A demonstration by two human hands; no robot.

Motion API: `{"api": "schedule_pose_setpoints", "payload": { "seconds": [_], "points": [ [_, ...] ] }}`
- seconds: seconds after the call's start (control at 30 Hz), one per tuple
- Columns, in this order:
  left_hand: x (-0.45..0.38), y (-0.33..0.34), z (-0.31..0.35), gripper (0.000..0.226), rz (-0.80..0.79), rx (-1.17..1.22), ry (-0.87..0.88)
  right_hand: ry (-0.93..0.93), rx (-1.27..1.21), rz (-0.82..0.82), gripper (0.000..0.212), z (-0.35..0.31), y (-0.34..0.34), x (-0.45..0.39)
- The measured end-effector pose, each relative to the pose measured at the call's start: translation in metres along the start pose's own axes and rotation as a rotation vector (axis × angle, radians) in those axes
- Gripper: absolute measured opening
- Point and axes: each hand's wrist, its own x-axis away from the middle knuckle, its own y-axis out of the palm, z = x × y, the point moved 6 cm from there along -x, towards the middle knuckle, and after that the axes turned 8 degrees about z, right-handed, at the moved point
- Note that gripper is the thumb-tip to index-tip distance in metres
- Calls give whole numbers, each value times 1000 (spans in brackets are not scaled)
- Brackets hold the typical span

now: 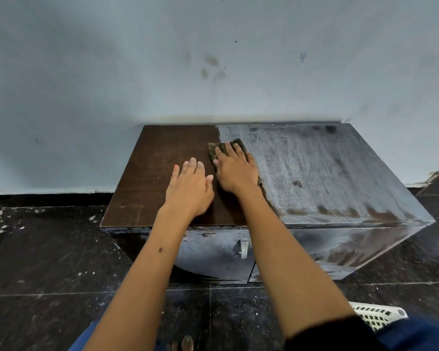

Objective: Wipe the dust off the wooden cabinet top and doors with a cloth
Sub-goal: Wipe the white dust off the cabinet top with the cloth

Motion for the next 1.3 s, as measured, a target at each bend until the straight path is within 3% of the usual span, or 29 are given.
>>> {"api": "schedule_pose_setpoints", "payload": {
  "seconds": [0.13,0.37,0.73,1.0,1.3],
  "points": [
    [-7,1,-9,54,-34,-53,-4,13,6,-7,48,-1,1,-12],
    [-10,7,-5,54,-36,-17,4,87,32,192,46,2,-3,76],
    [-15,4,-17,51,-39,-2,-45,40,14,34,48,-6,5,-19],
    [-15,5,-21,52,-34,18,-43,104,47,185,47,-5,4,76],
    [-15,5,-19,50,-38,37,-48,55,17,23,49,-14,11,-47]
  ]
}}
